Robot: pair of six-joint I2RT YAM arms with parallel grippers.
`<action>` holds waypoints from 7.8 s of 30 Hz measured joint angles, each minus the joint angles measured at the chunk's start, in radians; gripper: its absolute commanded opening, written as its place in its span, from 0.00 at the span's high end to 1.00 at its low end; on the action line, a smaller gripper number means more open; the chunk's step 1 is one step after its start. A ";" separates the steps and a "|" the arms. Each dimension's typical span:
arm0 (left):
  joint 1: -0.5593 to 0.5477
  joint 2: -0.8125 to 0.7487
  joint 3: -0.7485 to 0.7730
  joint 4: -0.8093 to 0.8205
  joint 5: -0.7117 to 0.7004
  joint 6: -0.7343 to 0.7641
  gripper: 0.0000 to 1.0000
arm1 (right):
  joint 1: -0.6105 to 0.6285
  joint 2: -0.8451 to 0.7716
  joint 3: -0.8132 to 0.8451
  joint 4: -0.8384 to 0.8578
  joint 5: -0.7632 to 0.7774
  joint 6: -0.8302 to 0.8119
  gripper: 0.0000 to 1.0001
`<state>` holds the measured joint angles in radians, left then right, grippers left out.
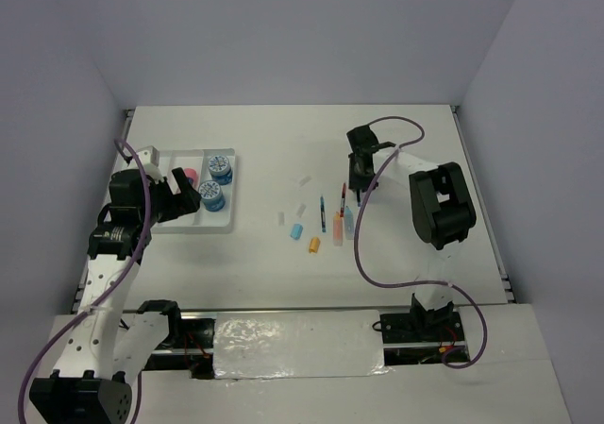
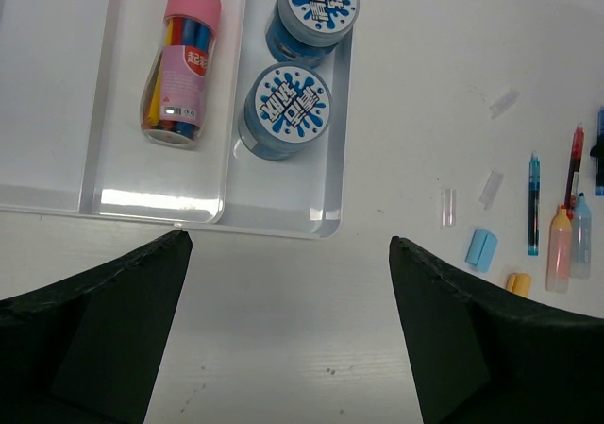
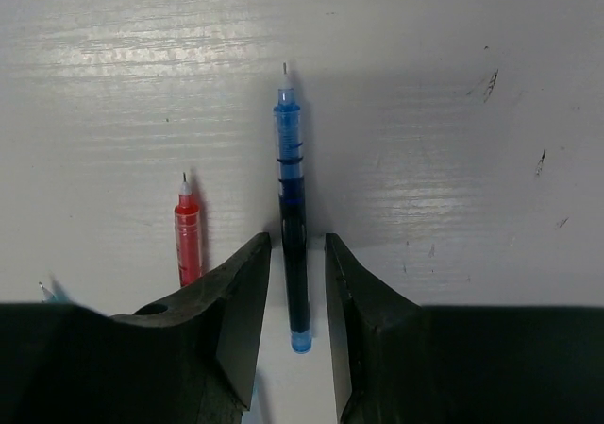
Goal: Sort the stationery into containers
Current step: Pick up the pen from the center of the board, then pick up the pen cap from the center of the board, then close the pen cap on the pen.
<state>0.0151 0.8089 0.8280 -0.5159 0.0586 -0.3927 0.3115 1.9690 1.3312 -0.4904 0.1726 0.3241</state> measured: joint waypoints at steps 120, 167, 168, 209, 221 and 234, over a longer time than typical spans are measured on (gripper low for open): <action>-0.556 0.715 0.544 0.451 0.194 -0.117 1.00 | 0.245 -1.366 -0.739 0.196 -0.519 0.164 1.00; -0.779 -0.064 -0.213 1.072 0.021 -0.447 1.00 | 0.937 -1.088 -0.669 0.714 0.055 0.269 1.00; -0.779 -0.064 -0.213 1.071 0.021 -0.447 1.00 | 0.937 -1.089 -0.669 0.714 0.056 0.269 1.00; -0.787 -0.052 -0.245 1.074 0.014 -0.479 1.00 | 0.943 -1.083 -0.621 0.669 0.128 0.188 1.00; -0.807 -0.106 -0.243 1.081 -0.055 -0.470 0.97 | 0.955 -1.036 -0.501 0.596 0.166 0.097 1.00; -0.811 -0.099 -0.216 1.085 -0.016 -0.379 0.68 | 0.958 -1.000 -0.448 0.577 0.130 0.005 1.00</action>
<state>-0.7963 0.7097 0.6117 0.5690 0.0425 -0.7719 1.2690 0.9688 0.8833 0.0868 0.3031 0.3294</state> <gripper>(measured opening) 0.319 0.039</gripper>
